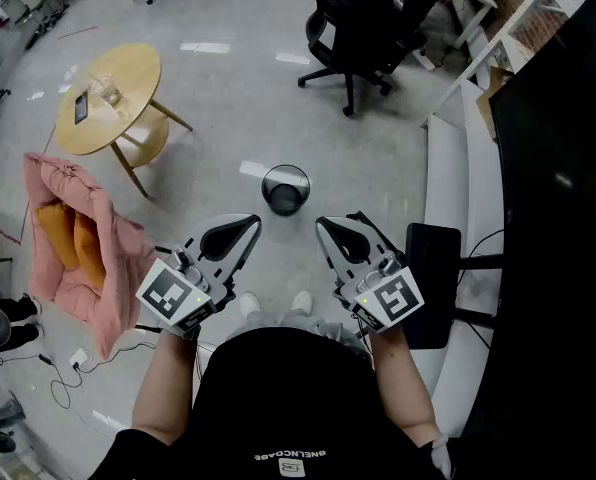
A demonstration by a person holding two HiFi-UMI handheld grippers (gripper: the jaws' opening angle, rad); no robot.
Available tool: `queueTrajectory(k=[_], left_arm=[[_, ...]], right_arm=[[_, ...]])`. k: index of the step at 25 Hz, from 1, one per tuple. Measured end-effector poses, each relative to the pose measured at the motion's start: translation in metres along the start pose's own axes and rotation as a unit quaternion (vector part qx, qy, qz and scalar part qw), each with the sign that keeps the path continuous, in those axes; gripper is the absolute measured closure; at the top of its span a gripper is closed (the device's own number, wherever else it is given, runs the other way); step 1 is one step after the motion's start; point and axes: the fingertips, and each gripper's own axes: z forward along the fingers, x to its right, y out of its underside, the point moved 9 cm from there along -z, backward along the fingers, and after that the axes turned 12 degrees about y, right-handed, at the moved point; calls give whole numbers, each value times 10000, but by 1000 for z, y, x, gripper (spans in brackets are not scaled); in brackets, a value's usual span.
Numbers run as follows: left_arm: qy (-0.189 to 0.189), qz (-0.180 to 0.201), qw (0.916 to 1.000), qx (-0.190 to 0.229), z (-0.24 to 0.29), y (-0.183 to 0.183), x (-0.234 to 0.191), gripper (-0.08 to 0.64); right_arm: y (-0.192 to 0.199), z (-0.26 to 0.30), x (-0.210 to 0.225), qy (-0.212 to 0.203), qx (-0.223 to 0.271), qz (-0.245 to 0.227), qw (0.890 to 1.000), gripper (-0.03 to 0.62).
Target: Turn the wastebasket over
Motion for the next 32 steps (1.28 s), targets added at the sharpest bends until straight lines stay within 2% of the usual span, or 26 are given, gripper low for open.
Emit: queueTrajectory(k=[3, 8, 12, 18, 25, 29, 32], left_arm=[[13, -4, 9999, -106, -10, 0, 7, 548], [-8, -254, 9996, 75, -37, 3, 1, 548], [-18, -279, 9996, 28, -55, 10, -8, 548], [-85, -448, 9989, -80, -99, 18, -32, 548], [-260, -611, 9968, -451, -99, 31, -73, 548], [-438, -682, 9951, -561, -79, 33, -110, 548], [-652, -771, 9934, -539, -55, 34, -141, 547]], right_arm=[[-1, -1, -11, -11, -7, -48, 10000, 584], [0, 7, -28, 22, -86, -80, 9999, 584], [6, 16, -34, 96, -112, 109, 9998, 583], [14, 42, -50, 512, -468, -87, 9976, 581], [29, 79, -19, 739, -661, 124, 9950, 581], [36, 114, 22, 768, -828, 296, 9932, 581], [43, 146, 62, 612, -914, 408, 9931, 580]])
